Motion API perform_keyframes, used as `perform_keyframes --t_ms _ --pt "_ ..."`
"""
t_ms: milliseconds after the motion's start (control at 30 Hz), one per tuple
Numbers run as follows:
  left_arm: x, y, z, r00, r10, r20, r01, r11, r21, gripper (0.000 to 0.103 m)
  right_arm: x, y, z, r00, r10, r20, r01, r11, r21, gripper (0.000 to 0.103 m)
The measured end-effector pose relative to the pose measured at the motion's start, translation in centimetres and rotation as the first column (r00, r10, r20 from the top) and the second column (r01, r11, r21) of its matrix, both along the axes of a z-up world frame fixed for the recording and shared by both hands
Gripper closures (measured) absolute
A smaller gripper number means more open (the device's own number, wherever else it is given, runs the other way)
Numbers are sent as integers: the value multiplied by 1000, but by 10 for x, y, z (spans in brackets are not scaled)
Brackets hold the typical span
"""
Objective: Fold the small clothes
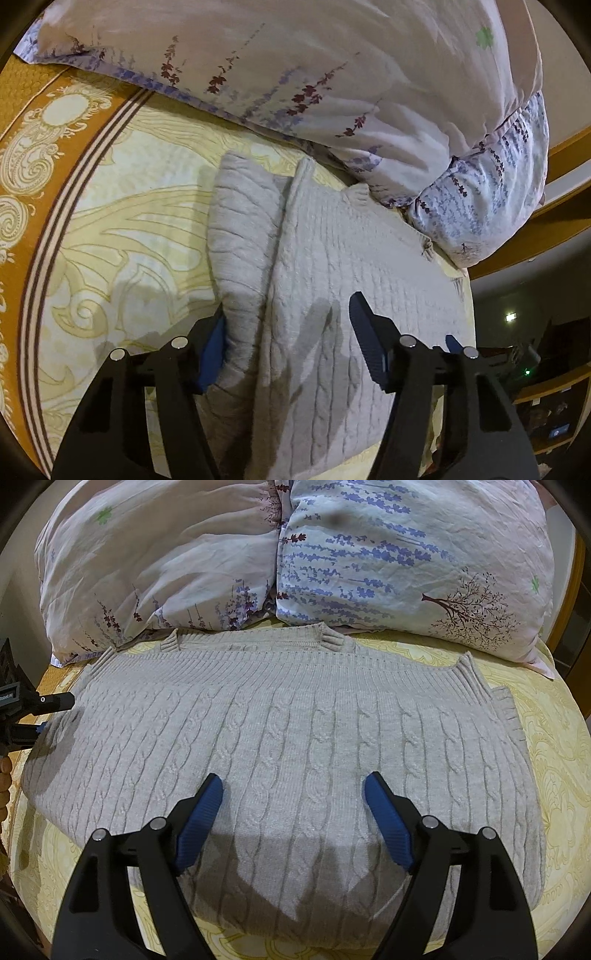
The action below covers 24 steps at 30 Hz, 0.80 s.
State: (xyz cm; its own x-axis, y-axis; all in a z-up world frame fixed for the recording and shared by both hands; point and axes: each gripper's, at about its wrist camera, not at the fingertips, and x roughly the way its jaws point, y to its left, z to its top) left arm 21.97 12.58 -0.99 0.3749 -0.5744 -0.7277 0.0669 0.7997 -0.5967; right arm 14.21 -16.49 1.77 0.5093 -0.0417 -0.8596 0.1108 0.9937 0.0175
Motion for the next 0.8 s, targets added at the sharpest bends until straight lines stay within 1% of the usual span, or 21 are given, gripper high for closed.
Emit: perform_keyframes --t_ms 67,100,267,333,467,667,800 --pt "0 -2 -1 1000 3 -9 -3 1000 -2 50 0 0 0 1000 0 -2 0 1000 -1 23" --pt "-1 -3 -1 1000 7 -10 -7 1000 2 51 0 1 0 1000 -1 -2 1 1000 -1 23" --pt "0 5 -6 998 56 -34 -57 998 -8 73 0 1 0 1000 2 -5 -2 1000 -2 23" --pt "0 8 -7 997 68 -39 -69 997 -20 77 0 1 0 1000 1 -4 -1 1000 1 23" --pt "0 3 -1 998 62 -23 -63 997 -34 81 -2 0 0 1000 3 -1 -3 1000 7 23" --pt "-2 -10 16 998 58 6 -57 993 -100 82 -5 -3 3 1000 7 -5 -7 1000 29 23" --pt "-4 -18 28 997 76 12 -73 981 -178 83 -13 -10 7 1000 11 -1 -10 997 70 23"
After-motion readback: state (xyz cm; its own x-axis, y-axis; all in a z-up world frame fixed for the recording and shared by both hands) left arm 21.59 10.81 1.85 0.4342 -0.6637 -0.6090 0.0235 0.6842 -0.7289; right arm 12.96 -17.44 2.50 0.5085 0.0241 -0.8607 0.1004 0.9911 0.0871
